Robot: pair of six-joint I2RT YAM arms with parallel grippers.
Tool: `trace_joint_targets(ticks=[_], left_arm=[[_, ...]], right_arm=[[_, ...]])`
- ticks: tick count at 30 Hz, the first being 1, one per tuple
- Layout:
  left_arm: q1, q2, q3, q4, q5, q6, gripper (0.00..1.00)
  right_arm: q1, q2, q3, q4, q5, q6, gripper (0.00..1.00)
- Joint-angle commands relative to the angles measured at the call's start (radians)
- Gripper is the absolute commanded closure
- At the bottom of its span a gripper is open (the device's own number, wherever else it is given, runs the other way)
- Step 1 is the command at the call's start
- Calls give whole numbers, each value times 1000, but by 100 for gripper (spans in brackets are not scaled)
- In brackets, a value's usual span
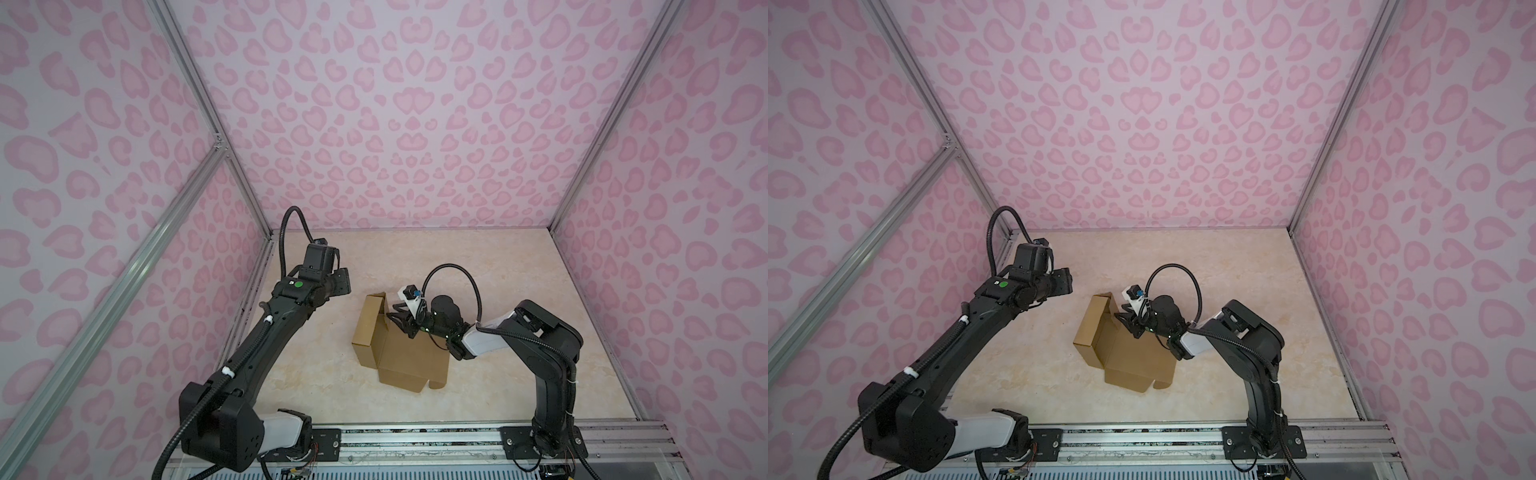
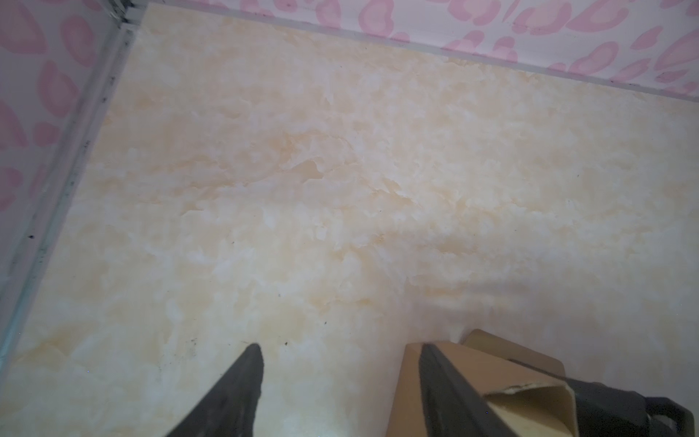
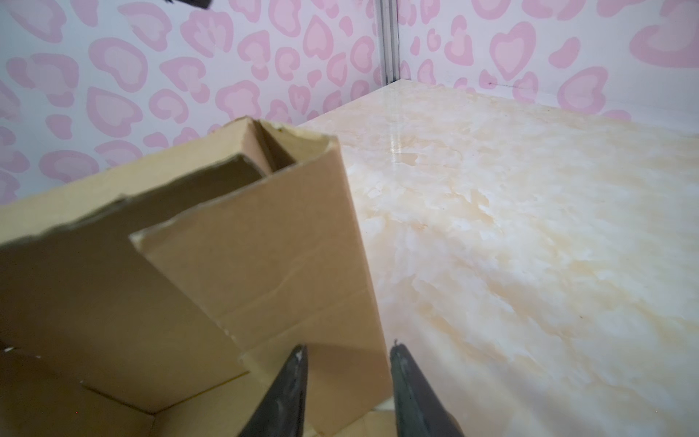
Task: Assemble paper box
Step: First fold the bottom flaps of a flat cardboard box at the center of the table.
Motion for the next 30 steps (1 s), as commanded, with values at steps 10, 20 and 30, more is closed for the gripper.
trace_joint_targets(ticks=[10, 20, 30], left_arm=[[17, 236, -20, 72, 211, -100, 31], [13, 359, -1, 160, 337, -130, 31], [-5, 410, 6, 237, 512, -77, 31]], right_arm=[[-17, 19, 9, 14, -12, -16, 63], [-15, 25, 10, 30, -21, -11, 64], [7, 3, -27, 28, 15, -38, 64]])
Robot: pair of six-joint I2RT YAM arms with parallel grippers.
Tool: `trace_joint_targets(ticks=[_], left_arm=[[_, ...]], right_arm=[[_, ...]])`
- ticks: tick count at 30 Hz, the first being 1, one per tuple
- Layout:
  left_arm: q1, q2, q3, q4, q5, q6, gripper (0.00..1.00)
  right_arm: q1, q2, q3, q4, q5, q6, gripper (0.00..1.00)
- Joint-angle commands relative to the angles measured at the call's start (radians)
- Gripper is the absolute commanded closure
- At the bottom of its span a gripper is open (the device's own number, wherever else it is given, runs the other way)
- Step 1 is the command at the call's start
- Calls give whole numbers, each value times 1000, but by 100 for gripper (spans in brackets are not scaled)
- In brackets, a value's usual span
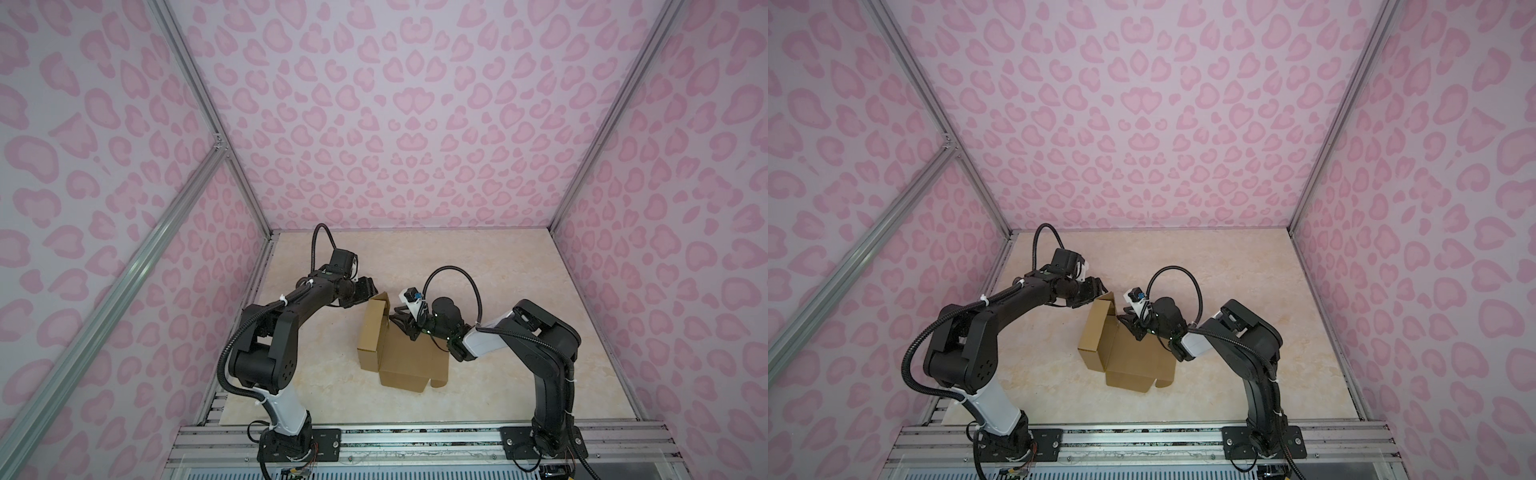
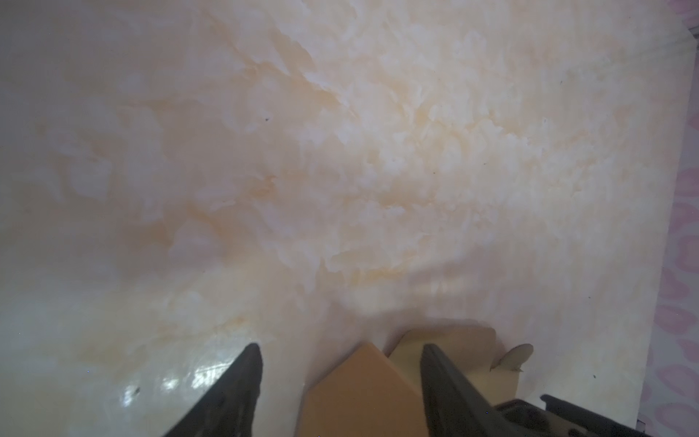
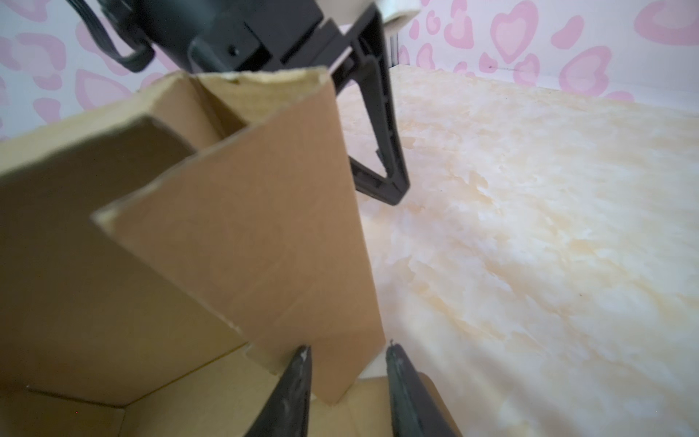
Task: Assemble paper box
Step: First fold the bottom flaps of a flat cardboard box at the center of the table.
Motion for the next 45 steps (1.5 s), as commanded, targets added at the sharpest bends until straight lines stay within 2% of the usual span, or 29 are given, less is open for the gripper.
trace_joint_targets(ticks=[1, 9, 15, 28, 39, 45], left_arm=[[-8, 22, 20, 28, 93, 43, 31], [-20, 20, -10, 13, 162, 70, 31], [-41, 3, -33, -30, 167, 89, 31], [-58, -14, -36, -44, 139, 87, 32], [-1, -246, -51, -60, -100, 11, 19], [4, -541, -199, -120, -192, -49, 16]], right_arm=[[9, -11, -6, 16, 24, -30, 64], [18, -40, -13, -16, 34, -54, 64], [70, -76, -59, -10, 82, -91, 64], [85, -68, -82, 47, 90, -69, 64], [96, -74, -81, 42, 99, -69, 64], [96, -78, -90, 46, 101, -69, 64]])
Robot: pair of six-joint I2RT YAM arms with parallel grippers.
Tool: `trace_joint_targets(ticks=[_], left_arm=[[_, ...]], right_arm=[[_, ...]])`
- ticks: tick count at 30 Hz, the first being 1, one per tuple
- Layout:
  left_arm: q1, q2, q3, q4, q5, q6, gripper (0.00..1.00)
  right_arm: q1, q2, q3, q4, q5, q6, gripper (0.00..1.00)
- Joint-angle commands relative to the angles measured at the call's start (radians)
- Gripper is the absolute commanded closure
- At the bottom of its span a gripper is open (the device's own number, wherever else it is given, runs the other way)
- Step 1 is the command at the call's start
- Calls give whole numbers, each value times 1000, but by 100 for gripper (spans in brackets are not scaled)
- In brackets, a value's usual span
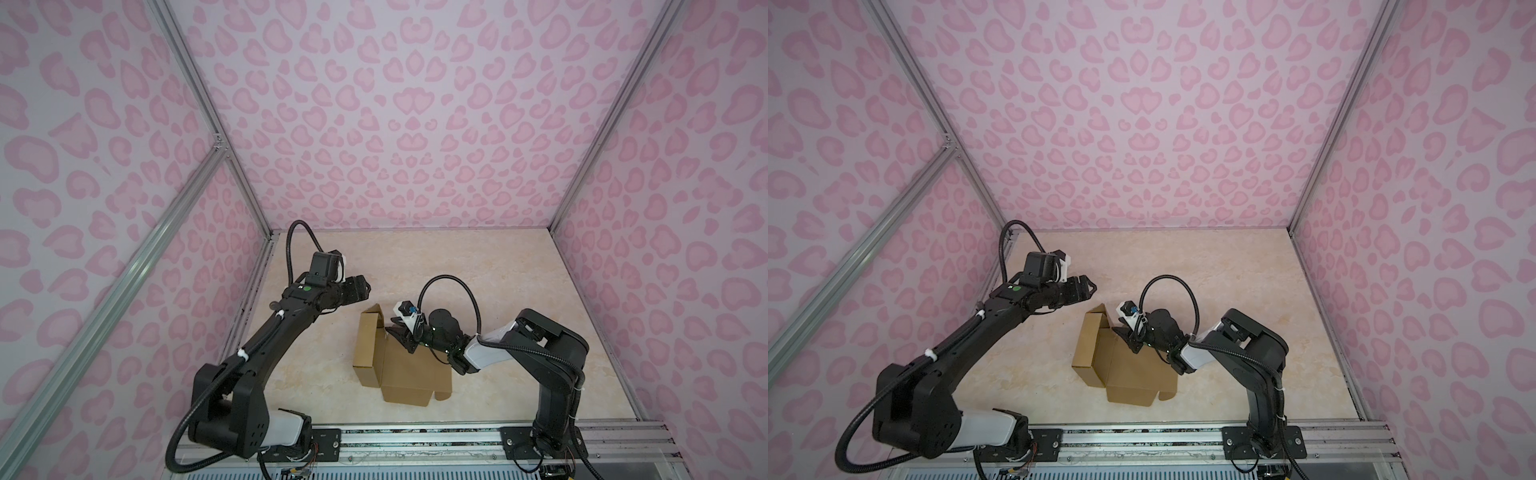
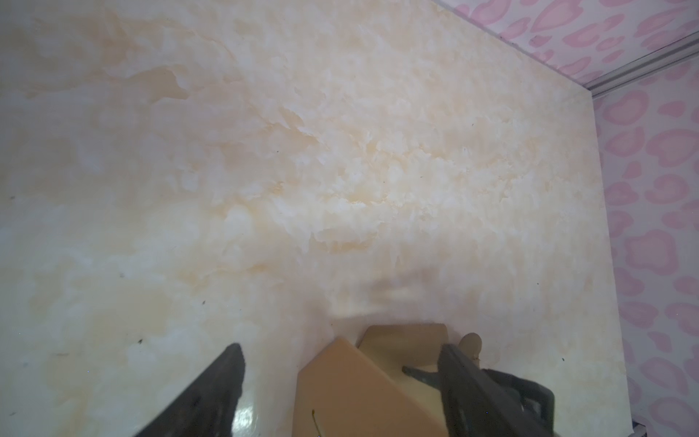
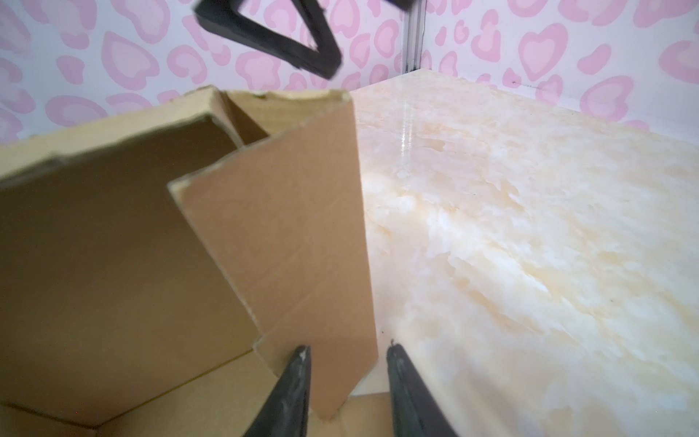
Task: Assemble paper box
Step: First fold the bottom flaps of a flat cardboard box at the center of the table.
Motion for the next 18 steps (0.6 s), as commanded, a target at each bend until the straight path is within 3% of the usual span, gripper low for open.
trace_joint_targets(ticks=[1, 5, 8, 18], left_arm=[[0, -141, -64, -77, -75, -55, 16], [-52, -379, -135, -193, -140, -127, 2], [-163, -494, -128, -264, -225, -165, 3], [-452, -464, -131, -451, -439, -248, 3]], right_arm=[[3, -9, -16, 46, 15, 2, 64], [5, -51, -57, 61, 43, 6, 64], [5, -95, -76, 30, 68, 22, 63], [5, -364, -108, -291, 240, 157, 57]])
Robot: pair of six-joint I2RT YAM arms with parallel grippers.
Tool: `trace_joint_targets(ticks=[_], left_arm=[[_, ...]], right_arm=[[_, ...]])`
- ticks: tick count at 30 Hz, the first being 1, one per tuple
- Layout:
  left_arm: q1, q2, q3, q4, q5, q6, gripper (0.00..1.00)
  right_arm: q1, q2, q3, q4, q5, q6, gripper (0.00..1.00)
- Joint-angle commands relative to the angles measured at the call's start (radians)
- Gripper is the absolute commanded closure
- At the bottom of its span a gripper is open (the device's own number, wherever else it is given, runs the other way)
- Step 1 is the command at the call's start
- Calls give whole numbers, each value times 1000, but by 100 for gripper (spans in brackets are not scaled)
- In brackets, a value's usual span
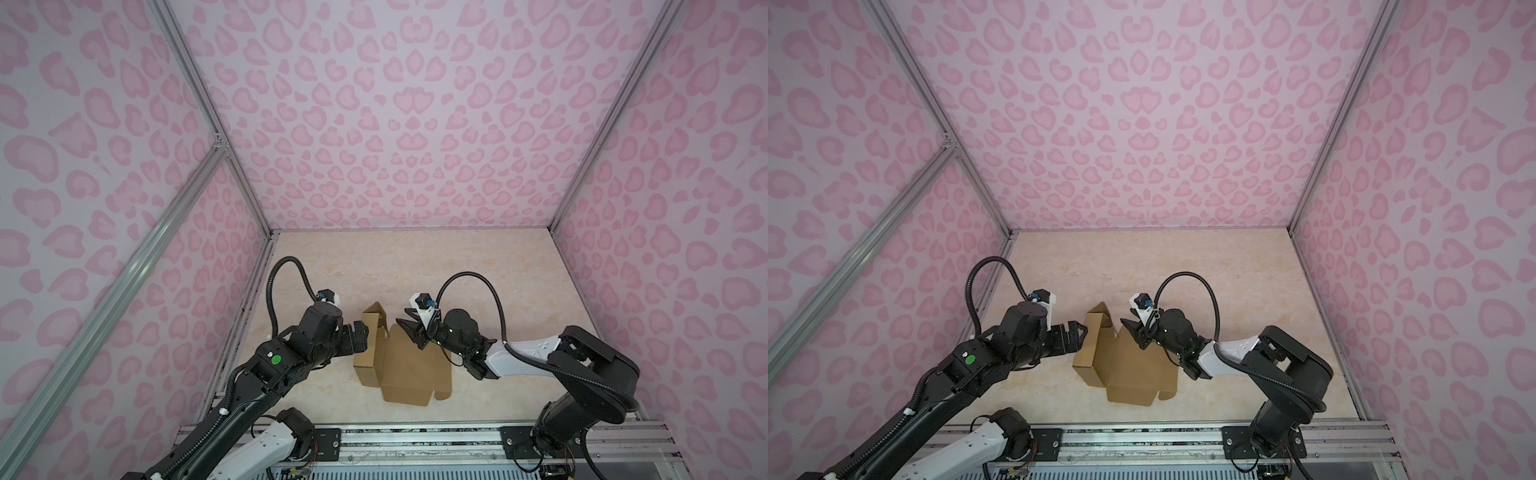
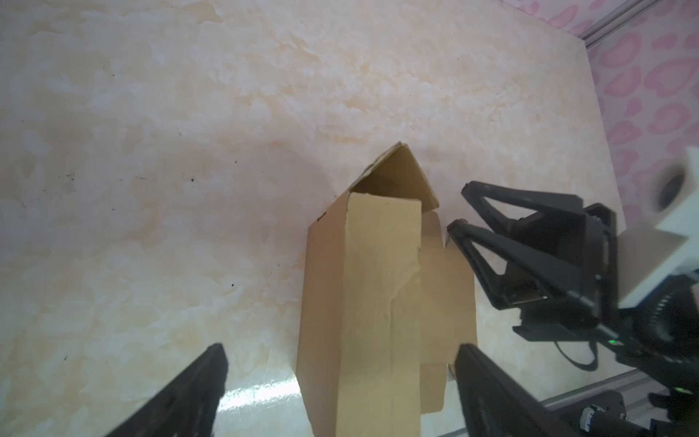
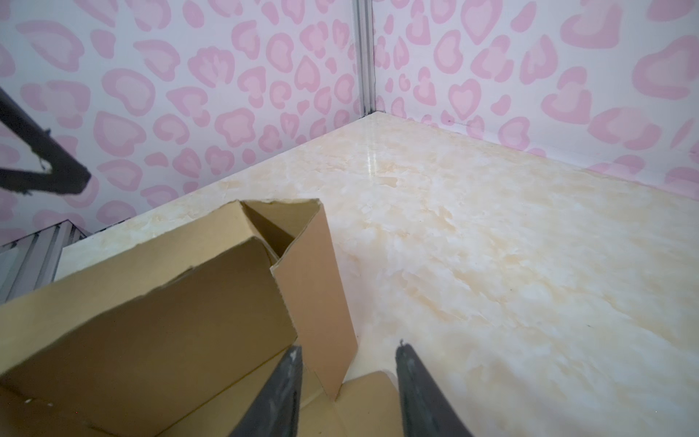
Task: Assemble paper box
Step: First fold the bottom flaps of a flat cardboard box at the center of the table.
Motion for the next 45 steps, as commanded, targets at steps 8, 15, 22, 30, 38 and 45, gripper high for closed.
trace_joint_targets(ticks=[8, 15, 22, 30, 38, 45], left_arm=[[-290, 39, -2, -181, -336, -223, 0], [-529, 22, -27, -236, -474, -523, 3], [-790, 260, 69, -396, -611, -864, 3], [-877, 436, 208, -509, -568, -1200, 3], [-905, 583, 179, -539, -475, -1326, 3], [-890, 586, 90, -462, -563, -1264, 4]], right_arm=[[36, -236, -61, -364, 138, 125, 53], [79, -332, -119, -474, 200, 140, 53], [88, -406, -141, -558, 281, 148, 53], [89, -531, -179, -601, 272, 154, 53], [90, -612, -214, -617, 288, 152, 53], [90, -659, -214, -644, 293, 134, 53]])
